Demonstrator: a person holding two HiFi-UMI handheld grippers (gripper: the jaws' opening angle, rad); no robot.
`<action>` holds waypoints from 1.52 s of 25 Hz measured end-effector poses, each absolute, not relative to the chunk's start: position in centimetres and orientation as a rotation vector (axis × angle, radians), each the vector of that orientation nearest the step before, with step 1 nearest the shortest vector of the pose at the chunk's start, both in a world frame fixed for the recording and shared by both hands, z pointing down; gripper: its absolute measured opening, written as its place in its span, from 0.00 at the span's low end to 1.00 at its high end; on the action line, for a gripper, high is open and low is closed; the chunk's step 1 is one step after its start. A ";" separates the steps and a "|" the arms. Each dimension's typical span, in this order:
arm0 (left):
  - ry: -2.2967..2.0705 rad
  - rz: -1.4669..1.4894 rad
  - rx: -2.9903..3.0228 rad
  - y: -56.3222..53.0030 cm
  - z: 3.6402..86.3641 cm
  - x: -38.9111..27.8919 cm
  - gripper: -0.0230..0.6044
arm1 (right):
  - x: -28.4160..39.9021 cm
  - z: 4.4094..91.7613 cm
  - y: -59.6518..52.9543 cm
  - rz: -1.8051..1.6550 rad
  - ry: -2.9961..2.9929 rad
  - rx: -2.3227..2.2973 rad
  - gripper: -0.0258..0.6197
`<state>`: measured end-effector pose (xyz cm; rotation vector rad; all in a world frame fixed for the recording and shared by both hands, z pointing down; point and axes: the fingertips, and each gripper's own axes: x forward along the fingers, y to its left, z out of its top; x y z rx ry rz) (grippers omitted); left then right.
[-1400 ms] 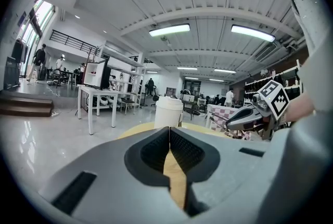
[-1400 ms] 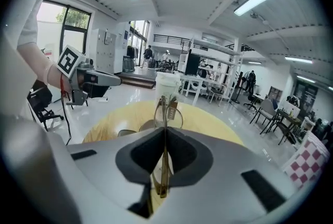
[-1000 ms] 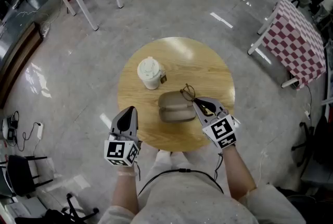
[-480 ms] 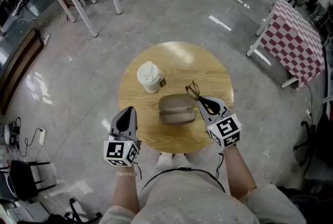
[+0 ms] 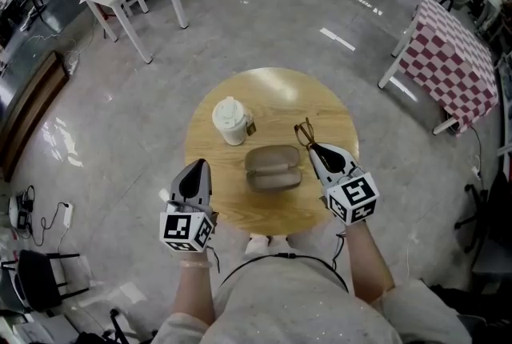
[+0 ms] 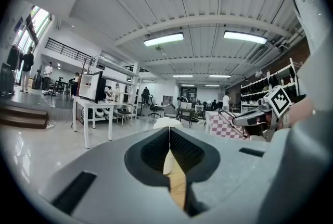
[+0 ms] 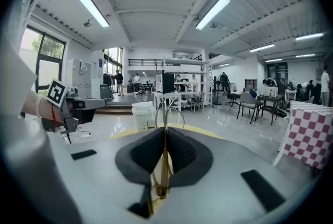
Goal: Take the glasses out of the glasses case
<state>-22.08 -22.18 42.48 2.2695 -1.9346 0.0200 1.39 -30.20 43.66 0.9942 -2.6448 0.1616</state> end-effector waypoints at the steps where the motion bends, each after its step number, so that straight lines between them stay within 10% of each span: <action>1: -1.935 0.017 2.272 -22.2 42.4 -22.1 0.05 | 1.5 43.5 -30.2 0.162 -2.649 1.002 0.07; 38: -1.991 -0.032 2.328 -23.2 39.0 -23.3 0.05 | 3.9 39.2 -32.0 0.222 -2.779 1.223 0.07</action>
